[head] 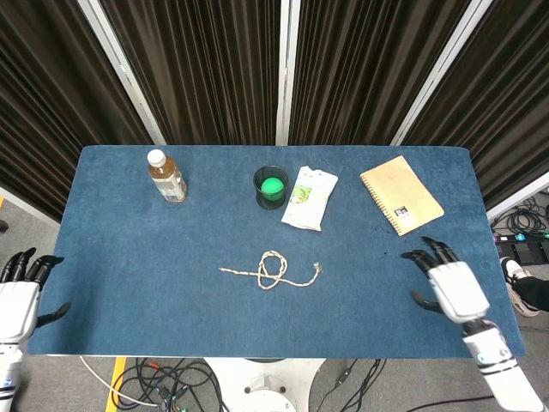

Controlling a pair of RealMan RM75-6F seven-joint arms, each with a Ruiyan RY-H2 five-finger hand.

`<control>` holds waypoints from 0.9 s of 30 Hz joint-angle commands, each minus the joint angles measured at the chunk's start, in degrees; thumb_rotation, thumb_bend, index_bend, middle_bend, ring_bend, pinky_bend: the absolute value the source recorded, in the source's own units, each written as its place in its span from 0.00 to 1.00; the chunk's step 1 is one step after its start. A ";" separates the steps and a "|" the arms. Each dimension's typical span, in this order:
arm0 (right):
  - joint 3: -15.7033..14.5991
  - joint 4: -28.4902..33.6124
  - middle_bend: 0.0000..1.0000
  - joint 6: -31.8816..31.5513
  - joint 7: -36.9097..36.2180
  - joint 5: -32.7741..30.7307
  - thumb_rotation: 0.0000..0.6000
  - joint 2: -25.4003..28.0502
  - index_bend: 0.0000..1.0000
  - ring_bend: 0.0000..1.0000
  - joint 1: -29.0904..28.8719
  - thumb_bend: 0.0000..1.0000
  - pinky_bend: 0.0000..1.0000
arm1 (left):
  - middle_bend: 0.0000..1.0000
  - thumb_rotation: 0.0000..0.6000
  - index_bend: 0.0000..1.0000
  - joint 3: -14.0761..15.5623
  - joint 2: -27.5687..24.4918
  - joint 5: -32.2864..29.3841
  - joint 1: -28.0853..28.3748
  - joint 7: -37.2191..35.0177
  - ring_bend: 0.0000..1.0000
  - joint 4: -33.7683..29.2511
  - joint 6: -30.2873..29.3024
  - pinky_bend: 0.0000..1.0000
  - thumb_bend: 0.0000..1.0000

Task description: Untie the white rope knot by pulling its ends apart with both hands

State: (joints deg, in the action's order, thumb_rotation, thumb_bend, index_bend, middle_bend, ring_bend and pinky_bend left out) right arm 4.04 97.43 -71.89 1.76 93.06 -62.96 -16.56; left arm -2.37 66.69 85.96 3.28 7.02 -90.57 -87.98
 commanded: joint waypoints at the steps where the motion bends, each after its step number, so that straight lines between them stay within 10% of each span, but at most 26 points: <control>1: 2.23 -0.41 0.30 9.19 -0.74 1.22 1.00 -2.68 0.32 0.08 -8.26 0.18 0.14 | 0.23 1.00 0.24 0.01 0.01 -0.06 0.05 -0.17 0.09 0.12 0.19 0.11 0.09; 10: 4.58 -8.96 0.26 19.62 3.32 0.08 1.00 -13.62 0.41 0.02 -19.47 0.20 0.05 | 0.23 1.00 0.24 -0.08 0.01 -0.30 0.47 -0.81 0.09 0.52 1.07 0.11 0.09; 27: -0.44 -23.16 0.25 17.89 5.16 0.97 1.00 -27.45 0.45 0.00 -22.31 0.20 0.00 | 0.23 1.00 0.24 -0.22 0.61 -1.05 1.12 -1.26 0.09 1.23 2.46 0.11 0.09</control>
State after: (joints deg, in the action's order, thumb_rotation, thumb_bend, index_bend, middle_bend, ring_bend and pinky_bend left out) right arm 4.11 75.03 -53.46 7.51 93.68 -89.69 -38.77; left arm -2.59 67.29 84.91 4.40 5.76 -89.34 -85.51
